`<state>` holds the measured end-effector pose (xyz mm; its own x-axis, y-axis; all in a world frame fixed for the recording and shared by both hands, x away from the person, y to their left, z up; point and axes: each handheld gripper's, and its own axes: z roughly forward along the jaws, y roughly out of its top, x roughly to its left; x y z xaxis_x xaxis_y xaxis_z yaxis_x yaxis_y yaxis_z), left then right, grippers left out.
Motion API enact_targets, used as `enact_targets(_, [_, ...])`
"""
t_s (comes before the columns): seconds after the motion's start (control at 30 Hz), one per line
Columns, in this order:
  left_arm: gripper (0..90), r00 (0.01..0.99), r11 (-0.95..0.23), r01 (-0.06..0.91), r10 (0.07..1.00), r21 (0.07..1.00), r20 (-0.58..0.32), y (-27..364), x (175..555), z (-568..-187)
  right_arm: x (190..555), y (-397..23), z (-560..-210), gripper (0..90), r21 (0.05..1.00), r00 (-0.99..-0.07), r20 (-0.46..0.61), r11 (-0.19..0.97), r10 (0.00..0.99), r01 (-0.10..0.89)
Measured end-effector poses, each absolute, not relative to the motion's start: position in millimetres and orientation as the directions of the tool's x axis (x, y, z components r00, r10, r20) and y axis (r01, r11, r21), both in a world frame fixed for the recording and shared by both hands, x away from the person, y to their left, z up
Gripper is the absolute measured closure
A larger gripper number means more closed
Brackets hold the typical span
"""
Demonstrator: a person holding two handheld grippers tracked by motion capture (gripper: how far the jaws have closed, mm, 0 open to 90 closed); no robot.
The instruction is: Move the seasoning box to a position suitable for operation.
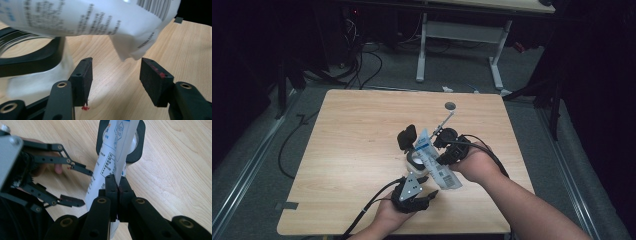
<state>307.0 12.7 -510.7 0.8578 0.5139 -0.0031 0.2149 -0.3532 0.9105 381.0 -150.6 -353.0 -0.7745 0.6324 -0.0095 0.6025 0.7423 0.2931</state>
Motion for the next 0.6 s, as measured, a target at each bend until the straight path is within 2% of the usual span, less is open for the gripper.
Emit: enact_targets(0.6, [45.8, 0.819, -0.357, 0.227, 0.574, 0.906, 0.021, 45, 317, -510, 382, -149, -355, 89.2, 0.285, -0.776, -0.012, 0.746, 0.630, 0.602])
